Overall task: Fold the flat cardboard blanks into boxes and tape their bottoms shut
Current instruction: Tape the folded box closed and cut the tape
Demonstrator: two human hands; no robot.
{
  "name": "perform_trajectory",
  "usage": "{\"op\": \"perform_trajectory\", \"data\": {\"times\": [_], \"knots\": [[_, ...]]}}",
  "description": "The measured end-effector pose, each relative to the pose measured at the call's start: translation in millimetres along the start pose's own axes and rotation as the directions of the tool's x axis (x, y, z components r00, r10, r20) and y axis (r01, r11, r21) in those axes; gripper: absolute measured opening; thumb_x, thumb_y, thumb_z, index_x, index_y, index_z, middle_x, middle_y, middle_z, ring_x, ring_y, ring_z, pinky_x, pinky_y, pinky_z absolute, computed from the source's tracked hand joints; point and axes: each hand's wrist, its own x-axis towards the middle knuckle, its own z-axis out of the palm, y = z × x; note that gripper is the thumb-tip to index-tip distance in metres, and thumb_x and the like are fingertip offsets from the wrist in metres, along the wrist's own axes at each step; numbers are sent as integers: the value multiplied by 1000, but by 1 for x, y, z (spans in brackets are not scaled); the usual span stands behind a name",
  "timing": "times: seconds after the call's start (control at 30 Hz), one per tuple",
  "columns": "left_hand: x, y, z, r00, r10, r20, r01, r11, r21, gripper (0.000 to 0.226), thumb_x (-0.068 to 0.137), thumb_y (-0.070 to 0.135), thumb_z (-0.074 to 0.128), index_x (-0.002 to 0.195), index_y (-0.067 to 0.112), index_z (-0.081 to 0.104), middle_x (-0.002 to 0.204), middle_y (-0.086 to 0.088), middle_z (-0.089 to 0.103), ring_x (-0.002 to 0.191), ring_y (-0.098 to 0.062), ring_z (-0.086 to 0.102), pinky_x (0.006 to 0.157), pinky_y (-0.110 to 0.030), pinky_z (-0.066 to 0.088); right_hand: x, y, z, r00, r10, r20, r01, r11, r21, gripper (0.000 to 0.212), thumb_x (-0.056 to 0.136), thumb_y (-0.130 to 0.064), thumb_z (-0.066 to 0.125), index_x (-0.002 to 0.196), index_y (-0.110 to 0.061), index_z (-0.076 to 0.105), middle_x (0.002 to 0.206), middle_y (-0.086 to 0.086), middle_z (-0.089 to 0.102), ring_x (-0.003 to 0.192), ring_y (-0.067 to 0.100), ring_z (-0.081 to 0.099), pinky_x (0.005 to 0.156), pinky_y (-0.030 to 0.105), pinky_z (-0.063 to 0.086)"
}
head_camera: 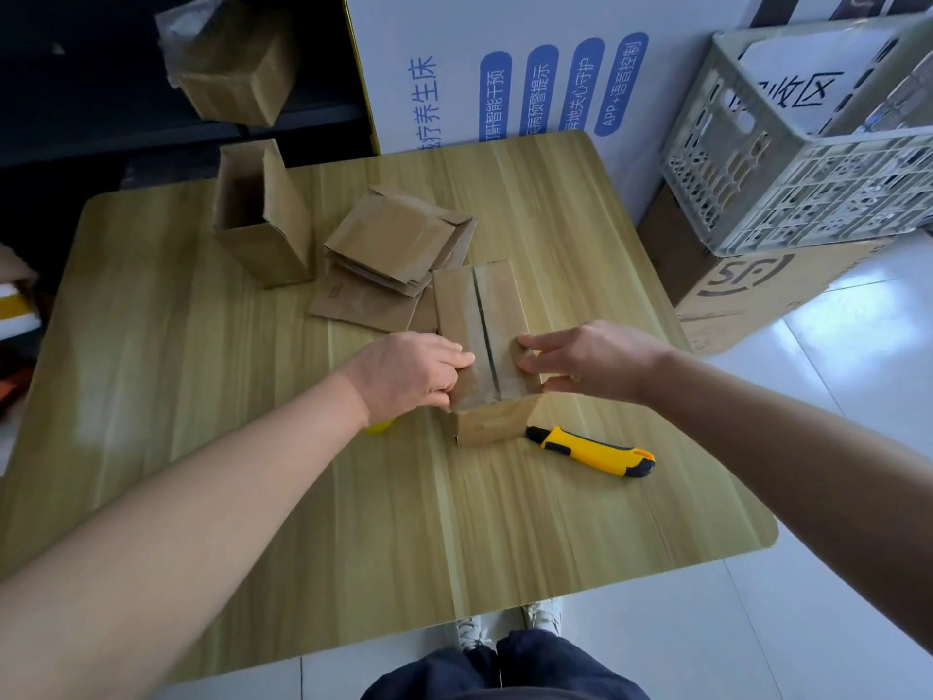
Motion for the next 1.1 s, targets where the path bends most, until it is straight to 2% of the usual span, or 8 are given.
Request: {"op": "perform_trajectory", "data": {"times": [0.17,0.27,0.33,0.4,0.47,0.67,0.9,1.1], "knots": [[-4,4,5,998,-54,-29,54,999,-7,16,67,2,83,75,8,71,114,-10,70,104,-24,69,82,-40,59,-6,-11,14,987,134,-83,-123,984,130,38,94,-19,60,132,-26,58,150,-7,43,108,21,65,91,37,53],[-9,18,14,914,-387,-126,353,908,-228,21,88,-3,59,100,12,68,132,-4,60,121,-21,58,102,-34,48,-10,-20,30,924,325,-200,-241,904,353,39,96,-3,49,126,-23,65,143,-7,51,115,20,62,98,31,49],[-7,39,16,685,-710,-162,566,659,-495,32,91,2,52,119,16,60,142,0,48,129,-18,47,106,-28,38,-8,-31,34,827,521,-210,-296,722,625,39,94,-3,48,127,-19,64,136,-5,57,118,15,59,100,23,45],[1,61,16,472,-881,9,657,345,-670,53,93,26,58,142,17,39,149,-1,37,137,-20,36,105,-29,33,-2,-43,36,763,641,-88,-307,479,822,44,92,-25,62,135,-23,54,128,-7,58,115,10,57,96,27,48],[9,74,21,391,-888,241,705,121,-698,81,89,48,61,152,15,22,155,-5,30,140,-23,32,108,-35,31,4,-49,43,756,654,22,-318,337,886,61,82,-43,73,137,-24,51,122,-11,60,108,8,59,93,33,52],[7,72,33,425,-863,273,637,71,-767,70,92,39,61,148,8,32,147,-4,44,130,-12,43,99,-22,33,0,-45,61,789,603,117,-209,84,974,35,86,-33,72,117,-43,61,104,-15,72,95,0,67,90,27,52],[-1,53,32,380,-851,363,515,-131,-847,51,101,37,42,147,16,37,148,1,43,134,-15,41,115,-36,31,8,-35,50,768,601,221,-295,26,955,52,90,-44,62,137,-25,52,127,-10,61,116,9,55,102,33,43],[10,54,21,476,-853,212,387,-13,-922,53,97,3,49,146,19,37,135,13,50,121,3,48,101,-15,36,18,-32,13,704,679,208,-68,-226,972,41,98,-46,47,124,-17,59,113,4,66,102,21,65,90,39,54]]}}
